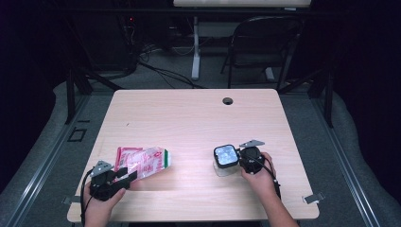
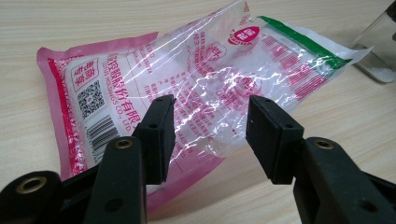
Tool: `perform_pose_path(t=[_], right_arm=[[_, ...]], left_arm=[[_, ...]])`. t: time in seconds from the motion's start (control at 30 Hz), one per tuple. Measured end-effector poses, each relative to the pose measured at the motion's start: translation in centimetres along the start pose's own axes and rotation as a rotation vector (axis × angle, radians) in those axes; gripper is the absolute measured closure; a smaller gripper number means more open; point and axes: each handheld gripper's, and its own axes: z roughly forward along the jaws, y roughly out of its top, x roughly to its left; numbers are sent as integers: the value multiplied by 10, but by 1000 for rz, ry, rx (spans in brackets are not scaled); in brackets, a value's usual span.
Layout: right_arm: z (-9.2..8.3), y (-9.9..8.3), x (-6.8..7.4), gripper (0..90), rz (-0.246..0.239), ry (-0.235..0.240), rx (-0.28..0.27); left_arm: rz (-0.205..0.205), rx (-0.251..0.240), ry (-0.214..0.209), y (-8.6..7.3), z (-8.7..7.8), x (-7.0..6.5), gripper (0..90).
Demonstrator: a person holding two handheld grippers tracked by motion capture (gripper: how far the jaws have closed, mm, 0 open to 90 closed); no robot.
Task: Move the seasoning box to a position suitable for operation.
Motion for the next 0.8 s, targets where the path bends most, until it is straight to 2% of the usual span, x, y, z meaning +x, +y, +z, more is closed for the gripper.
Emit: perform_pose_path(t=[0.13, 0.3, 0.5, 0.57, 0.8], right_arm=[[1, -1, 1, 859, 32, 43, -10], [0, -3, 4, 866, 45, 72, 0], [-4, -5, 13, 867, 51, 122, -20], [-7, -6, 19, 867, 36, 137, -35], [-15, -9, 38, 866, -17, 167, -30]], left_arm=[[-6, -2, 2, 0, 0, 1, 522], [-7, -3, 4, 0, 0, 1, 522], [-6, -1, 3, 0, 0, 1, 522], [-4, -1, 3, 0, 0, 0, 522], [-4, -1, 3, 0, 0, 0, 522]])
